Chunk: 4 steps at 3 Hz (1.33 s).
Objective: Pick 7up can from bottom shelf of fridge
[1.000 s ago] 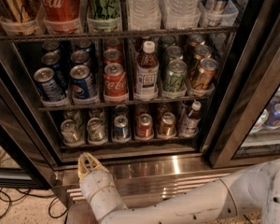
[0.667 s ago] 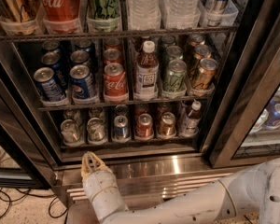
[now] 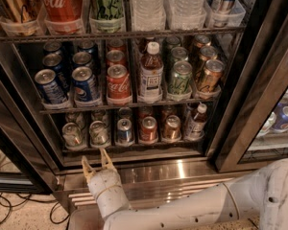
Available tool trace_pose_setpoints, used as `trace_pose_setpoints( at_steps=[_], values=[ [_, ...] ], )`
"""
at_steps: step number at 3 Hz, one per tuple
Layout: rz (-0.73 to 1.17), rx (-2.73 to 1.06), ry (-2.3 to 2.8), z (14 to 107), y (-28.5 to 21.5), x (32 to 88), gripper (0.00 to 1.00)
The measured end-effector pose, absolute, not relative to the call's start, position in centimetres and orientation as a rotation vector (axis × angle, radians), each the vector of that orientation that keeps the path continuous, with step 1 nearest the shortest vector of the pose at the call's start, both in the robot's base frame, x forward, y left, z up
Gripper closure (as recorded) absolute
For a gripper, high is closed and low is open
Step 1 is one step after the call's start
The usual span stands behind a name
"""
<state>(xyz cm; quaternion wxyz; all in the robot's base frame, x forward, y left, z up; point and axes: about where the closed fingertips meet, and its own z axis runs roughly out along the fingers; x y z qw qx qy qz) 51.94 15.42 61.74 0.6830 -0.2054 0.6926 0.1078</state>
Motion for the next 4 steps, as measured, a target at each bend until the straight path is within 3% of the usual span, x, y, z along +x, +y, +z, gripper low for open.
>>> trace_pose_setpoints(
  at_steps=[2, 4],
  values=[
    [0.233, -0.476, 1.562, 61.2, 15.1, 54.1, 0.47],
    [0.216, -0.488, 1.571, 61.0, 14.3, 55.8, 0.35]
  ],
)
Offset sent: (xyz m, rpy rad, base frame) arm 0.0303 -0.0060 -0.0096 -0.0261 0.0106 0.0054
